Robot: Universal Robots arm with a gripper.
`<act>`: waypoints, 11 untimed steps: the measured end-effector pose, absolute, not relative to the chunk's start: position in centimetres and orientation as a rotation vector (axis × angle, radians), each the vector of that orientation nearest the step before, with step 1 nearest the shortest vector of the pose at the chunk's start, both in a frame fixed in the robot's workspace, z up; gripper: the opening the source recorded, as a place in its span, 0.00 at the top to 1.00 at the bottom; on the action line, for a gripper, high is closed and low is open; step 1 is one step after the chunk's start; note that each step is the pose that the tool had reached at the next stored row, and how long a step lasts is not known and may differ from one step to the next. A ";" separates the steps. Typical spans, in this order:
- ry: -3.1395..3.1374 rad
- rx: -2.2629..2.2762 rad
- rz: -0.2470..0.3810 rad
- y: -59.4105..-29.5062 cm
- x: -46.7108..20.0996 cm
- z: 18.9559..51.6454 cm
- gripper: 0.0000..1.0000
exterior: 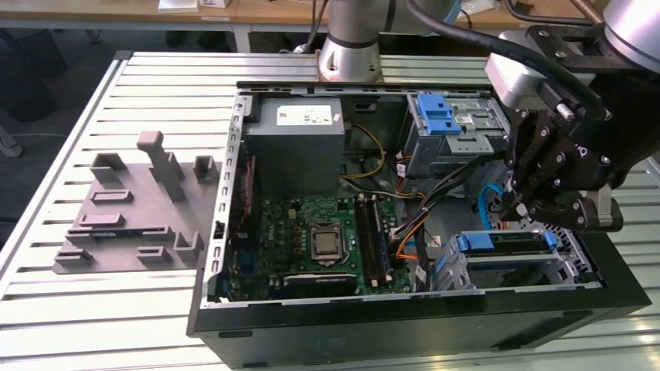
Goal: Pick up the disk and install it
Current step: 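Insert the disk into the insertion slot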
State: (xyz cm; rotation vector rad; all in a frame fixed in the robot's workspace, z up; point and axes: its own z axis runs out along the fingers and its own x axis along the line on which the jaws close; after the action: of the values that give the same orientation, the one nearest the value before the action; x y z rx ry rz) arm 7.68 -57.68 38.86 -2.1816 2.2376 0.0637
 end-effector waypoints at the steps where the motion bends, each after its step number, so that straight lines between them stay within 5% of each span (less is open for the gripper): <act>1: 2.238 -2.182 0.064 -57.7 7.7 38.8 0.89; 11: 2.238 -2.182 0.064 -57.7 7.7 38.4 0.89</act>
State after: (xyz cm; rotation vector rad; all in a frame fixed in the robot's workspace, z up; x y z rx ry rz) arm 7.68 -57.67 38.37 -2.1816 2.2375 0.0638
